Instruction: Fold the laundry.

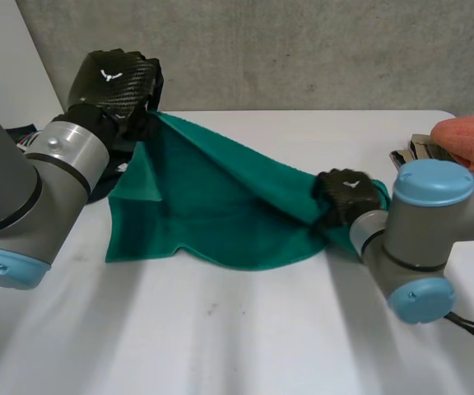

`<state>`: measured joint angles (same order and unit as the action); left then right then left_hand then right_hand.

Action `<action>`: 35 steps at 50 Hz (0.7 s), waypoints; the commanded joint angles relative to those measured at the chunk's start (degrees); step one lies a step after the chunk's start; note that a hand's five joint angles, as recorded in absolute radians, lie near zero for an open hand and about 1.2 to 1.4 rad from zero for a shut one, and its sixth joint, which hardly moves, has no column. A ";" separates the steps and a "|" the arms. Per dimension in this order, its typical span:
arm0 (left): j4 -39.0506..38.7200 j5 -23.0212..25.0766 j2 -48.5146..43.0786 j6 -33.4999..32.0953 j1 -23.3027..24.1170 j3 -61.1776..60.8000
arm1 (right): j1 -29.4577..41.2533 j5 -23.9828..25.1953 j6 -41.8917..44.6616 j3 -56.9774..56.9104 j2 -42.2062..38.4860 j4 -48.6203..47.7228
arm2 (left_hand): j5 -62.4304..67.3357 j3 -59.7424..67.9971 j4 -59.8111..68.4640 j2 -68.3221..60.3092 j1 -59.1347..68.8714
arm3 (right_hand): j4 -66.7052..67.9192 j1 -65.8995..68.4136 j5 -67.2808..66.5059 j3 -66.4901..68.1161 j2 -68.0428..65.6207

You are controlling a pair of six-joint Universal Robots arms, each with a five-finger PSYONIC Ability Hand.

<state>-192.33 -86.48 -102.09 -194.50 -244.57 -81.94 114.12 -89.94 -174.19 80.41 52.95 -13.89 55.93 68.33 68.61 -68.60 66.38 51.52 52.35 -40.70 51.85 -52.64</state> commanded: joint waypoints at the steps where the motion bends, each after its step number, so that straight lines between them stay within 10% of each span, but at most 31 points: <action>1: 0.11 -0.71 1.46 -0.26 -0.56 -0.50 | -9.08 7.49 12.63 3.26 5.48 -2.81 | 14.07 11.67 11.39 -11.40 13.62 | 28.48 27.65 -29.30 28.15 -27.36; 14: 6.42 -0.27 14.19 -1.84 -1.43 1.87 | -17.16 16.72 27.32 -14.31 35.46 28.46 | 14.07 11.67 11.39 -11.40 13.62 | 28.48 27.65 -29.30 28.15 -27.36; 22: 13.38 0.35 10.00 -5.97 -3.81 1.08 | -24.03 21.92 37.33 -15.90 27.75 43.15 | 14.07 11.67 11.39 -11.40 13.62 | 28.48 27.65 -29.30 28.15 -27.36; 35: 2.15 -0.36 -20.77 -15.03 -1.87 19.96 | -15.16 10.94 40.16 -25.29 7.09 35.01 | 14.07 11.67 11.39 -11.40 13.62 | 28.48 27.65 -29.30 28.15 -27.36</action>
<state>-181.52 -86.55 -112.24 -208.06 -247.46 -73.18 94.27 -73.55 -131.77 61.45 67.36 29.62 55.94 68.39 68.82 -68.65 66.38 68.65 63.96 -56.55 68.14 -67.48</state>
